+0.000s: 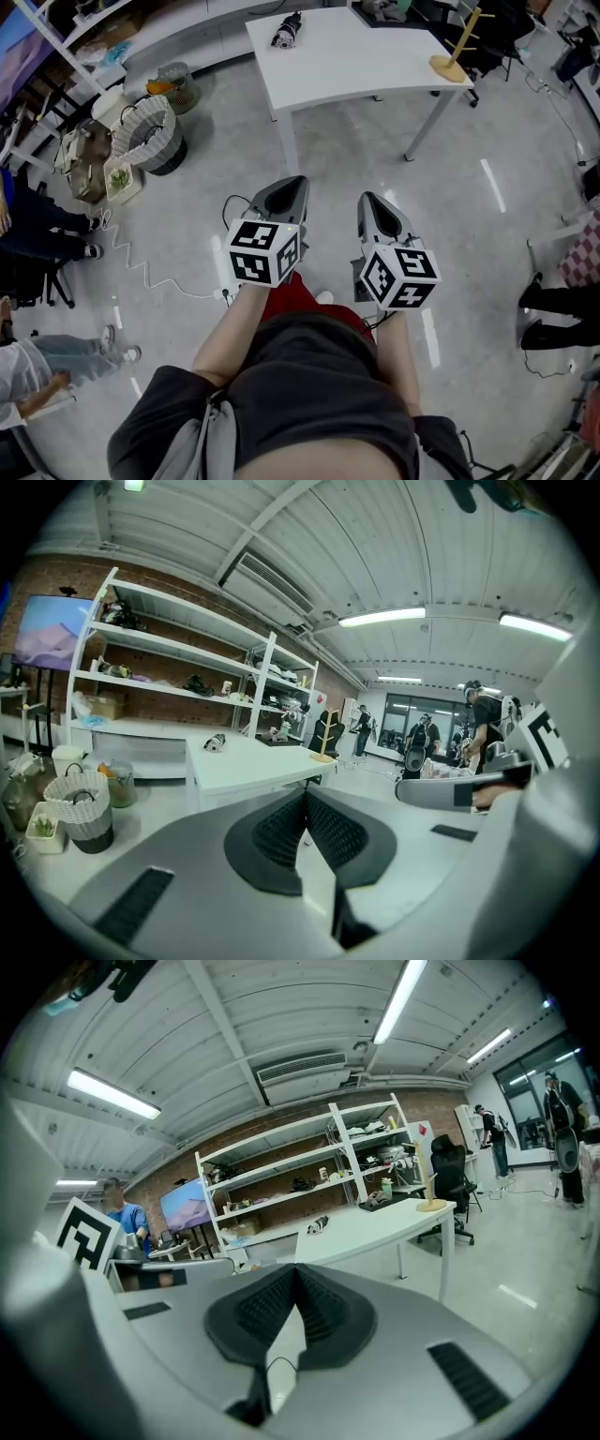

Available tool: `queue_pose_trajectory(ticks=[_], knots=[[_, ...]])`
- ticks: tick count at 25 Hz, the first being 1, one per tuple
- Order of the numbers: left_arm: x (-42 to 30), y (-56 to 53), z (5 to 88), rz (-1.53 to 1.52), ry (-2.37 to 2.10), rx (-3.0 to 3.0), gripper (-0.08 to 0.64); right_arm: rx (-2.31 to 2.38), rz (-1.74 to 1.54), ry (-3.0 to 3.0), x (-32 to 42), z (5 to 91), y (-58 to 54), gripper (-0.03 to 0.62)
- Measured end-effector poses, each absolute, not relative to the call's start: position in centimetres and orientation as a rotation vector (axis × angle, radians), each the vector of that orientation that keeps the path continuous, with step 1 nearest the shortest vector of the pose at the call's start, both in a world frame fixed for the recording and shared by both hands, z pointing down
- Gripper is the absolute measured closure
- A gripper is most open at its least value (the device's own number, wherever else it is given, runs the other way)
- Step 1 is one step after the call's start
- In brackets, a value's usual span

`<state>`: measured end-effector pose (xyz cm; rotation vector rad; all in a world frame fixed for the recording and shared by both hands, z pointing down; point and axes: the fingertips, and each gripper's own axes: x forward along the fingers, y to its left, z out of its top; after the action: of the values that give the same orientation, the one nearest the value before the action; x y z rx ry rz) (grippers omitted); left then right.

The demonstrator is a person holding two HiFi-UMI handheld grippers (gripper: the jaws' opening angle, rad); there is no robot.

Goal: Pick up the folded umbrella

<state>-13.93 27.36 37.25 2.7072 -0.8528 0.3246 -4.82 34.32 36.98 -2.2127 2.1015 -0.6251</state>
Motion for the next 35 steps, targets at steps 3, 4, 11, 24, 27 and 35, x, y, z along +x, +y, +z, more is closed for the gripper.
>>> queue_pose_trajectory(ticks=[3, 4, 11, 24, 27, 35], knots=[[-13.3, 27.6, 36.9, 0.317, -0.841, 2.720, 0.546, -2.213, -0.614, 2.109, -4.7, 36.8, 34.8, 0.574], [-13.1, 27.7, 36.8, 0.315, -0.838, 2.723, 0.546, -2.213, -0.608, 2.111, -4.6, 36.8, 34.9, 0.574], [-12.1, 27.3, 36.6, 0.326, -0.847, 2.726, 0.546, -2.191, -0.607, 2.114, -3.4, 36.4, 34.7, 0.574], [-11.4, 23.0, 36.0, 0.297, -0.895, 2.716, 0.546, -2.191, -0.570, 2.111, -1.2, 35.7, 31.3, 0.574], [-10.8, 21.4, 36.2, 0.289, -0.896, 2.710, 0.546, -2.198, -0.580, 2.114, -0.6, 36.0, 29.8, 0.574], [-8.6, 16.3, 36.8, 0.295, -0.894, 2.694, 0.546, -2.194, -0.607, 2.135, 1.3, 36.5, 24.4, 0.574]])
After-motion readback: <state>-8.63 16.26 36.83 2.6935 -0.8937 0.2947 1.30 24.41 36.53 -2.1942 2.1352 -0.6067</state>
